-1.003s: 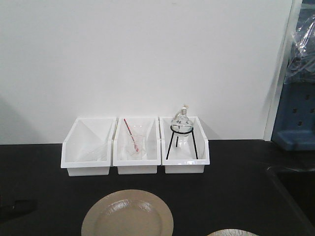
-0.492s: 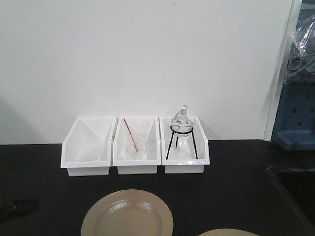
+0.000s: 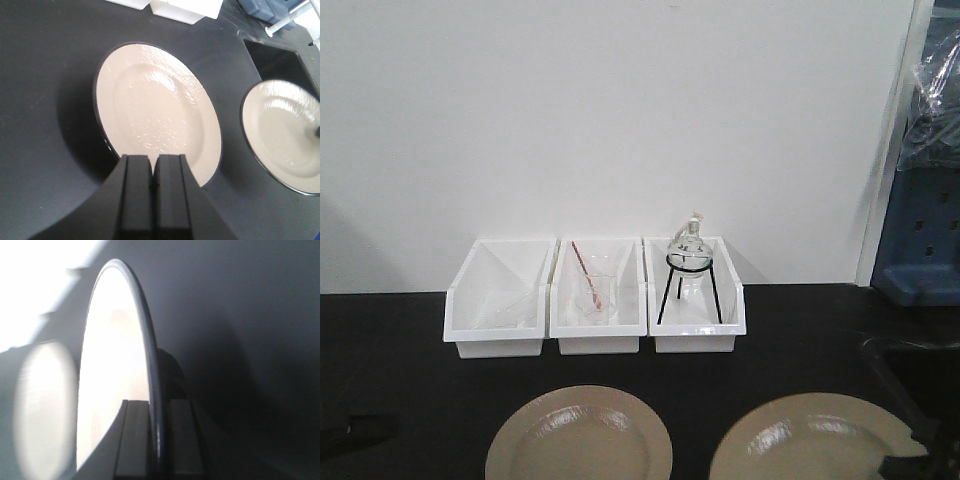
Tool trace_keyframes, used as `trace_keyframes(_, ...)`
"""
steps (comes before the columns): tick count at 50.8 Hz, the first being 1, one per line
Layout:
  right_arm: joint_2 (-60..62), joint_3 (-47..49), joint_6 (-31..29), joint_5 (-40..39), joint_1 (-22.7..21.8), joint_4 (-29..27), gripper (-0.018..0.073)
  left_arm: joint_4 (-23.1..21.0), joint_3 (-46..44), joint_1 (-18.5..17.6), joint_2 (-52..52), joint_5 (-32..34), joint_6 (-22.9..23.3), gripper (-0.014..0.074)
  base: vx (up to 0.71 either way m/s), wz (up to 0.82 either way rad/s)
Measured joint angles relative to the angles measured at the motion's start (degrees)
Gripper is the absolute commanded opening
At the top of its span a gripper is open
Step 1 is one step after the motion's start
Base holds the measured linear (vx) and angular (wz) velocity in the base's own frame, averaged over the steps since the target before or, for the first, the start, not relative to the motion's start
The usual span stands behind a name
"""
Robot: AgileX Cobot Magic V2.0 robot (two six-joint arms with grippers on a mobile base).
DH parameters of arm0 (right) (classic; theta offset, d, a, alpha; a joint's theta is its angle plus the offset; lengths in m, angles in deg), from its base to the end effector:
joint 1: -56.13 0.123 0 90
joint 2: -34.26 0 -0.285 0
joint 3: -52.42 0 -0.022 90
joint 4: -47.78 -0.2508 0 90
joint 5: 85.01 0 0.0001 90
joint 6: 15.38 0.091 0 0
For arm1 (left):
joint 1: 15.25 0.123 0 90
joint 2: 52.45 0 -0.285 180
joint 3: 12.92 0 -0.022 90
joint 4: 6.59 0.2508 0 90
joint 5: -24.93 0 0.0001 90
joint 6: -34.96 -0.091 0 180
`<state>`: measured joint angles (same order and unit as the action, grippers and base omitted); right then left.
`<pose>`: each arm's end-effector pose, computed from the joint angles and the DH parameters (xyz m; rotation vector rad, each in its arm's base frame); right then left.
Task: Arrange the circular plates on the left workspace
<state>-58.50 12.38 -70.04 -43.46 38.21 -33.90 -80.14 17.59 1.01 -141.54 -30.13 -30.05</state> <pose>0.2626 -0.0221 0.2008 0.5452 2.2937 0.9196 0.2689 0.0038 0.2591 0.1008 2.2210 -0.9285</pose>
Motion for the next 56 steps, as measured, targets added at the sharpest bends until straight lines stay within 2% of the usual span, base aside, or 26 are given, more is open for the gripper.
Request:
trace_keyframes(6,-0.9,4.3,0.0,-1.1,8.4,-5.4,-0.0004,0.0,0.0,0.0,0.0,0.0,0.0,-0.0001,0.0,0.0)
trace_keyframes(7,-2.9,8.3,0.0,-3.2,14.6,-8.6,-0.0004,0.0,0.0,0.0,0.0,0.0,0.0,-0.0001,0.0,0.0)
trace_keyframes(16,-11.4,16.5,0.3,-6.8,25.8,-13.0,-0.0004,0.0,0.0,0.0,0.0,0.0,0.0,-0.0001,0.0,0.0)
trace_keyframes(22,-18.1,21.2,0.3,-7.9,31.1,-13.6,-0.0004,0.3,0.0,0.0,0.0,0.0,0.0,-0.0001,0.0,0.0)
trace_keyframes(29,-23.7,24.7,-0.4,-8.6,34.5,-13.6,0.0004,0.5,0.0,0.0,0.0,0.0,0.0,-0.0001,0.0,0.0)
trace_keyframes(35,-26.9,26.6,-1.9,-9.1,35.9,-13.9,0.0056,1.1,0.0,0.0,0.0,0.0,0.0,-0.0001,0.0,0.0)
trace_keyframes(39,-27.6,26.9,-3.2,-9.1,36.2,-14.5,0.0125,1.7,0.0,0.0,0.0,0.0,0.0,-0.0001,0.0,0.0)
trace_keyframes(48,-27.6,27.3,-9.4,-8.5,36.3,-15.1,0.0355,2.0,0.0,0.0,0.0,0.0,0.0,-0.0001,0.0,0.0)
trace_keyframes(56,-27.6,27.3,-17.5,-8.4,36.3,-14.4,0.0496,2.0,0.0,0.0,0.0,0.1,0.0,-0.0001,0.0,0.0)
